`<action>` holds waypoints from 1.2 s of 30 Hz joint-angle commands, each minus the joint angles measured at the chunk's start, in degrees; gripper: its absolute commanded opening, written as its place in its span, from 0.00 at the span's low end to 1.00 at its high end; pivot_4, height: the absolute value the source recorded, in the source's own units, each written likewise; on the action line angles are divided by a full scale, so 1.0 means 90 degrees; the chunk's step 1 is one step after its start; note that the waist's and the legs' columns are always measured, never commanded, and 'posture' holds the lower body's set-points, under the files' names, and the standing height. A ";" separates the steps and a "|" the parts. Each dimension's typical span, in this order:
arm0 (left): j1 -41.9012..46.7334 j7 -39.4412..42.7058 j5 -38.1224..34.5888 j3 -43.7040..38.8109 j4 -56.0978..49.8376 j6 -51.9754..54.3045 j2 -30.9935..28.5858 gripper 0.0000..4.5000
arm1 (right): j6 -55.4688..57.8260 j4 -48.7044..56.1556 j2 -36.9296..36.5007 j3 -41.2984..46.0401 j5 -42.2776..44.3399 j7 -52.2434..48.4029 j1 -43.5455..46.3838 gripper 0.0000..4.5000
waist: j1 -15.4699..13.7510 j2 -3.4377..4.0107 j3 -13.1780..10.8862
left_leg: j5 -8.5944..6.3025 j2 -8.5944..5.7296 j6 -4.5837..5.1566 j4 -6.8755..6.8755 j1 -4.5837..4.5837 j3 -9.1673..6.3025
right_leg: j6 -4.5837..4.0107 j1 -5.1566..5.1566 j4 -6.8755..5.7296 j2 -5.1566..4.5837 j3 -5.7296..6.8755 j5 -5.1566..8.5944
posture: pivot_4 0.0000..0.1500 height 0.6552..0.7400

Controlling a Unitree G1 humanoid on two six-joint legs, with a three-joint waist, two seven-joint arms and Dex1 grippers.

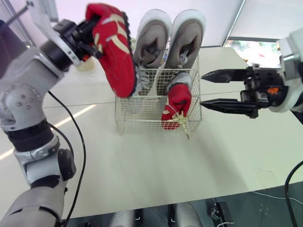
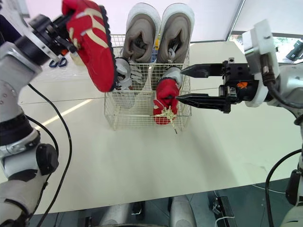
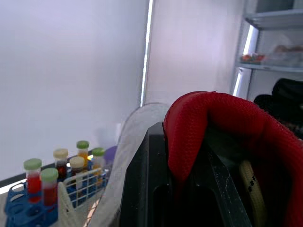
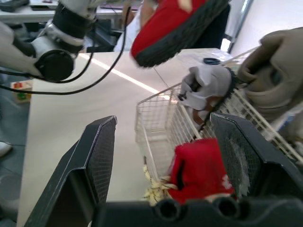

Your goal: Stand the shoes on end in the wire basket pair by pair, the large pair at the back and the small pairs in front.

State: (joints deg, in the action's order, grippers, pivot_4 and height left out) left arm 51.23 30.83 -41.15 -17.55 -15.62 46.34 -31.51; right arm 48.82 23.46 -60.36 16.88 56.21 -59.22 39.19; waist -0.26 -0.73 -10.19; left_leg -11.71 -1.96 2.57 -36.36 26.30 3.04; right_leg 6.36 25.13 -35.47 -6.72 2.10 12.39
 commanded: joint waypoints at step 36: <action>-0.2860 -0.1564 0.5442 0.2163 0.2011 -0.9067 0.1732 0.01 | -0.0169 0.0430 -0.0107 -0.0216 -0.0144 0.0345 0.0145 0.76 | -0.0065 0.0018 0.0022 | -0.0045 -0.0008 0.0045 -0.0090 -0.0001 -0.0001 | -0.0023 -0.0060 0.0035 -0.0021 0.0003 -0.0004 | 1.00 1.00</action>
State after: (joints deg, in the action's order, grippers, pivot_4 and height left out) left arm 27.15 17.33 5.47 1.17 0.01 -35.03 -15.60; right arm 47.74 26.37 -60.09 13.12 54.76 -56.00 40.25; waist -0.84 -0.56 -9.99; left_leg -12.12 -2.03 2.98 -37.17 26.24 3.04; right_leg 6.16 24.54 -35.15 -6.91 2.12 12.36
